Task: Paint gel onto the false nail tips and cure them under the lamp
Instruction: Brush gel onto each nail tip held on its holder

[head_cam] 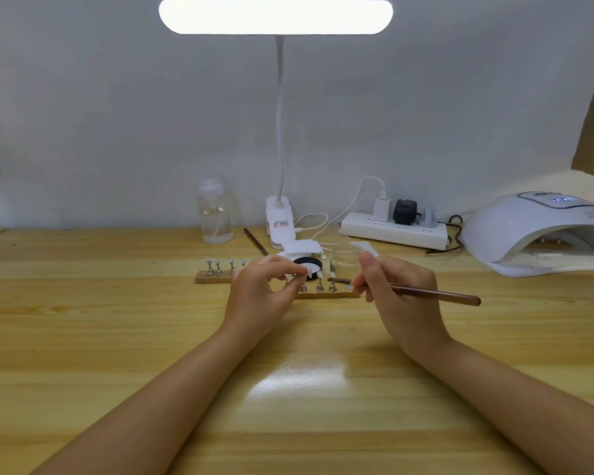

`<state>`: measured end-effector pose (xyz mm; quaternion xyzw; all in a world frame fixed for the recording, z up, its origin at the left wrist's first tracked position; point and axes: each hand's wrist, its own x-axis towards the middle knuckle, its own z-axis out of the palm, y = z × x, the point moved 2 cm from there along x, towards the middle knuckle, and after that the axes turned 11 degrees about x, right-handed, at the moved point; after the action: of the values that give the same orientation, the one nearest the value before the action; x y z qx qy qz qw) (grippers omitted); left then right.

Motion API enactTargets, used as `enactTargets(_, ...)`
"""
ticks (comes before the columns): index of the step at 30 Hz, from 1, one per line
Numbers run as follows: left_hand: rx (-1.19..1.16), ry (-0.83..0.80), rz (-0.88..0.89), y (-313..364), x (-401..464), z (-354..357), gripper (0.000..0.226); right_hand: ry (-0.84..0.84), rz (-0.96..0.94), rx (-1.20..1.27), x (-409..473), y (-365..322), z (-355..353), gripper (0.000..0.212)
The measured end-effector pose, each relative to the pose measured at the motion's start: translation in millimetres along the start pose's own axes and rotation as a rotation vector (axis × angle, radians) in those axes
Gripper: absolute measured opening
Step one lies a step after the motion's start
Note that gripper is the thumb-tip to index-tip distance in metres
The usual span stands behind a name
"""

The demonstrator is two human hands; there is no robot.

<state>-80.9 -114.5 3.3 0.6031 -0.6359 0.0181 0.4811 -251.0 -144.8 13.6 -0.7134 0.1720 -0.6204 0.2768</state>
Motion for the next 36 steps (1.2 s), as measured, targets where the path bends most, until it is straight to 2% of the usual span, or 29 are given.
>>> enactTargets(6, 0.028, -0.046, 0.038, 1, 0, 1, 0.010, -0.047, -0.032, 0.022, 0, 3, 6, 0.030)
enactTargets(12, 0.033, -0.047, 0.031, 1, 1, 2, 0.009, -0.049, 0.031, 0.063, -2, 3, 6, 0.021)
enactTargets(21, 0.018, -0.041, 0.007, 0, 2, 2, 0.011, -0.019, 0.172, 0.173, -5, 3, 7, 0.026)
enactTargets(26, 0.020, -0.040, 0.003, 1, 2, 2, 0.011, -0.039, 0.085, 0.097, -2, 2, 10, 0.020)
enactTargets(31, 0.018, -0.037, -0.006, 1, 2, 2, 0.011, -0.017, 0.213, 0.202, -5, 3, 10, 0.028)
enactTargets(36, 0.005, -0.028, -0.010, 2, 2, 2, 0.010, -0.040, 0.096, 0.095, -2, -1, 11, 0.015)
